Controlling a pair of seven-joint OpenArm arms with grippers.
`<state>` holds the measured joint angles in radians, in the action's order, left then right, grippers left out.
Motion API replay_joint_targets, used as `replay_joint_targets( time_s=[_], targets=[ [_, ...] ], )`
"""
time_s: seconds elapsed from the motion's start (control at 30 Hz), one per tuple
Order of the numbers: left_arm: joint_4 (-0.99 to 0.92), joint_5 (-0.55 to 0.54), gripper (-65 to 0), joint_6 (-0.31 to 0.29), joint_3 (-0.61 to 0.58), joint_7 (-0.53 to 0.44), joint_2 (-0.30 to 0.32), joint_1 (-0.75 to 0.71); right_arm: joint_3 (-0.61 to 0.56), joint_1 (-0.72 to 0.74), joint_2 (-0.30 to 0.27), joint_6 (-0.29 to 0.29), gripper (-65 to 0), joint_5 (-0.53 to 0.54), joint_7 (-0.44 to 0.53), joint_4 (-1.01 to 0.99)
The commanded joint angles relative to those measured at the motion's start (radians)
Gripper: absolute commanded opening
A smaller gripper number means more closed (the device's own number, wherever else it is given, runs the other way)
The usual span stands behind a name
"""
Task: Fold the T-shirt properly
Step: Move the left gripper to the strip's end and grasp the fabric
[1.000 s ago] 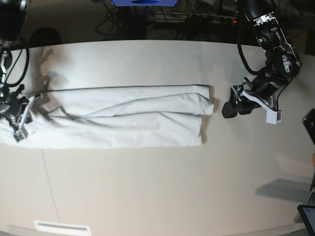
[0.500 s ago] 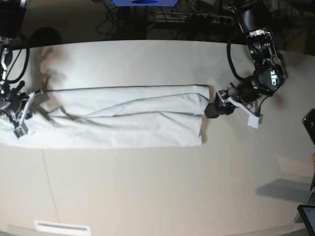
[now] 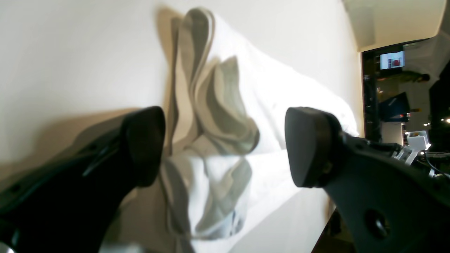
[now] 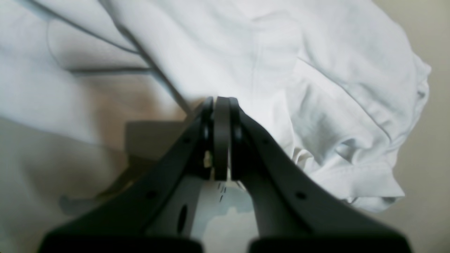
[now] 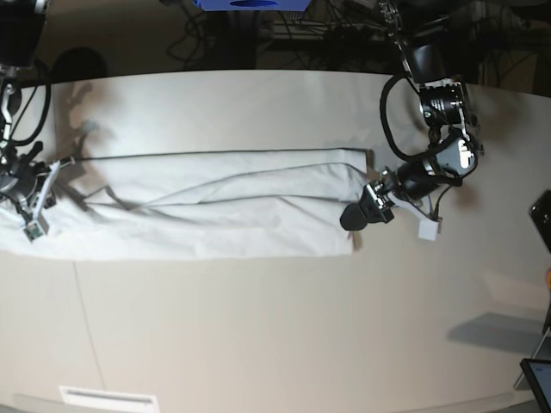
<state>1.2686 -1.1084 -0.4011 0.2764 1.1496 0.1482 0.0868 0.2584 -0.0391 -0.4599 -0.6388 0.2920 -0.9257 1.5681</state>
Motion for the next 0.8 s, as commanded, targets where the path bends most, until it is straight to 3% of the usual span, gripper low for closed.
replay_joint_targets(
  time_s=[0.0, 0.23, 0.4, 0.47, 0.6, 0.63, 0.77],
  targets=[
    [-0.002, 0.047, -13.1, 0.015, -0.022, 0.028, -0.002, -0.002, 0.008, 0.015, -0.020, 0.001, -64.7, 0.006, 0.017, 0.015],
    [-0.010, 0.047, -13.6, 0.020, -0.177, -0.055, -0.005, 0.000, 0.008, 0.015, -0.020, 0.001, -64.7, 0.006, 0.017, 0.015],
    [-0.010, 0.047, -15.3, 0.020, -0.200, -0.064, -0.005, 0.000, 0.014, 0.015, -0.020, 0.001, -64.7, 0.006, 0.017, 0.015],
    [-0.004, 0.047, -24.2, 0.020, -0.199, -0.064, -0.003, 0.000, 0.014, 0.012, -0.020, 0.001, -64.7, 0.006, 0.017, 0.015],
    [-0.008, 0.047, -60.0, 0.020, -0.197, -0.066, -0.002, 0.006, 0.009, 0.000, -0.020, 0.001, -64.9, 0.006, 0.021, 0.015],
    [-0.011, 0.047, -65.0, 0.020, -0.200, -0.066, -0.002, 0.014, 0.009, 0.000, -0.020, 0.001, -64.9, 0.006, 0.021, 0.015],
    [0.001, 0.047, -65.0, 0.020, -0.208, -0.066, -0.002, 0.018, 0.009, -0.003, -0.020, 0.001, -64.9, 0.006, 0.021, 0.015]
  ],
)
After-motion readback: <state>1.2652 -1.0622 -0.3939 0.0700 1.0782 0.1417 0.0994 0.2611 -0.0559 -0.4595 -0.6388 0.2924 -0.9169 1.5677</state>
